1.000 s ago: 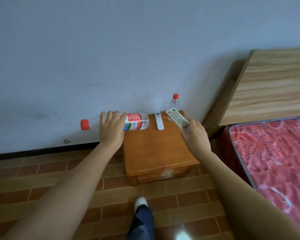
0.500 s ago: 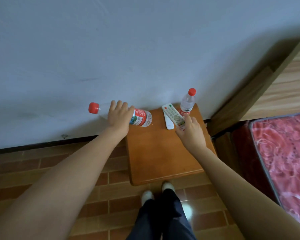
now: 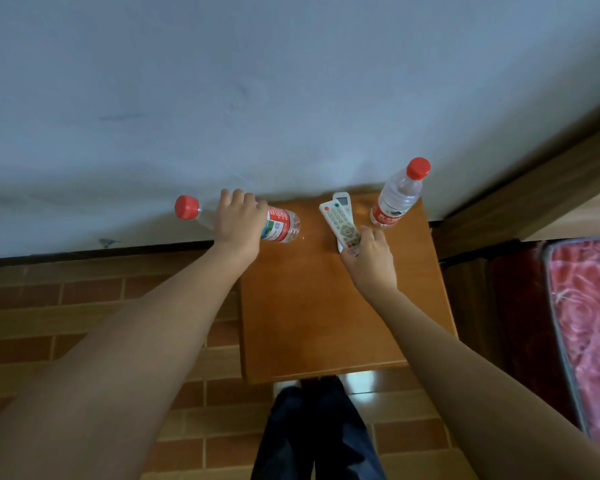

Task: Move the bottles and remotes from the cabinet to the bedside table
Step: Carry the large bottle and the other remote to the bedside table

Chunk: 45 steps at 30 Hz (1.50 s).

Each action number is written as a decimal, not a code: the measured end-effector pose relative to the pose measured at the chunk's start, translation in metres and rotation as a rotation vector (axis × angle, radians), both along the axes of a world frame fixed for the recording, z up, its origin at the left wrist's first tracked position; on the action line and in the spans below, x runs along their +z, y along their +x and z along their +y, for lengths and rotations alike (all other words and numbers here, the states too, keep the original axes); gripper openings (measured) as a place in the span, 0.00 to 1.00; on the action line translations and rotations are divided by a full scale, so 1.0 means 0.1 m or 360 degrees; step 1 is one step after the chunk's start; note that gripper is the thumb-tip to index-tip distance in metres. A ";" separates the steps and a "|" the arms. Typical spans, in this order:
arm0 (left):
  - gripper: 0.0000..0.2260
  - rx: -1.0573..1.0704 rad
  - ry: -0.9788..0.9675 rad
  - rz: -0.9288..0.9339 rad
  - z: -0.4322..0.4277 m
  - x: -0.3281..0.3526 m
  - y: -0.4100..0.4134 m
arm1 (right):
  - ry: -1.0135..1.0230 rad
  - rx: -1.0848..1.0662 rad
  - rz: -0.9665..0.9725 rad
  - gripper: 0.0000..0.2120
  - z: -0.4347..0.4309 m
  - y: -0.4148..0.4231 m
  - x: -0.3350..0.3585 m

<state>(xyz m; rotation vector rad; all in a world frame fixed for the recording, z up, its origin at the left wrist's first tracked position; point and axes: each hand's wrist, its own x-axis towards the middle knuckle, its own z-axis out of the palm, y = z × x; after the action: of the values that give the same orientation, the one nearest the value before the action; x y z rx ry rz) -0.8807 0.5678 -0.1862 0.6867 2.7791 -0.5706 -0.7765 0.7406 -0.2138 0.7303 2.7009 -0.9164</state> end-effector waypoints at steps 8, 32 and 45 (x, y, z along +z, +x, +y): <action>0.28 0.0071 -0.0006 -0.0064 -0.06 -0.44 -0.11 | -0.0020 -0.0014 -0.0184 0.16 -0.09 -0.26 -0.59; 0.26 -0.0055 -0.0201 0.0008 -0.06 -0.69 -0.31 | 0.0105 0.0058 -0.0284 0.19 -0.46 -0.52 -1.18; 0.29 -0.0297 -0.0707 0.0004 0.36 -0.59 -0.27 | 0.0101 0.0095 -0.0179 0.15 -0.24 -0.37 -1.01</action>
<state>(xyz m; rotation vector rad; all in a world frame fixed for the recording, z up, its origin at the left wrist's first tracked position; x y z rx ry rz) -0.9077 0.6042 -0.2451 0.8369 2.4689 -1.1766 -0.8132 0.7170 -0.3147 0.6880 2.6477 -0.7559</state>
